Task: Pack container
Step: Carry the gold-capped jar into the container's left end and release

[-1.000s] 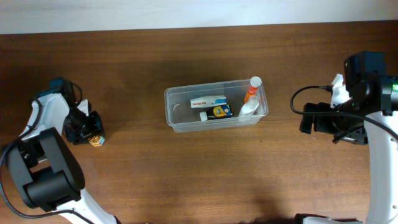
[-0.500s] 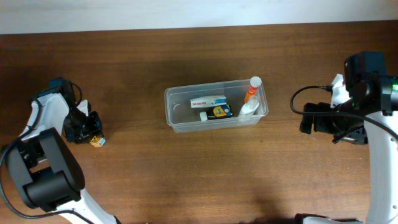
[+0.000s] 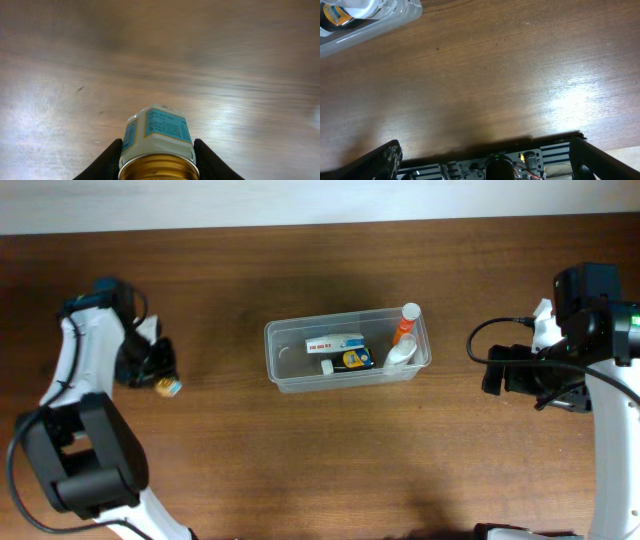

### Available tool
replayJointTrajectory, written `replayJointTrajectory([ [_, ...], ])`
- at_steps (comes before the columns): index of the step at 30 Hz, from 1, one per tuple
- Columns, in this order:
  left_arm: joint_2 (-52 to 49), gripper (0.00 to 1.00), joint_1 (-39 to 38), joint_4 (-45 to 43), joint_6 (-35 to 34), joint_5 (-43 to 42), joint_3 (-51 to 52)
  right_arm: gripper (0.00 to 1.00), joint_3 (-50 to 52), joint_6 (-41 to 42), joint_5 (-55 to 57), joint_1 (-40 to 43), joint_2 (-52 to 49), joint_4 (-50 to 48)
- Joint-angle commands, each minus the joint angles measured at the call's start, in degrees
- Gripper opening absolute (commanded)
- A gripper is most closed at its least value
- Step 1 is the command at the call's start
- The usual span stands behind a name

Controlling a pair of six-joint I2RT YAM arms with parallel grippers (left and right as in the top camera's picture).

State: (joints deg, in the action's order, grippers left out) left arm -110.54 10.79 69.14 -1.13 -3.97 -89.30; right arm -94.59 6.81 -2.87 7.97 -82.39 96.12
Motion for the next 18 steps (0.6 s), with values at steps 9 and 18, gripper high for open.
replayJointTrajectory([
  [9, 10.36, 0.13, -21.81, -4.74, 0.26, -1.18, -6.58, 0.98, 0.22, -0.59, 0.50, 0.31, 0.28, -0.11],
  [18, 7.02, 0.13, -32.54, -9.57, 0.24, 2.40, -6.49, 0.98, 0.22, -0.59, 0.50, 0.31, 0.28, -0.09],
])
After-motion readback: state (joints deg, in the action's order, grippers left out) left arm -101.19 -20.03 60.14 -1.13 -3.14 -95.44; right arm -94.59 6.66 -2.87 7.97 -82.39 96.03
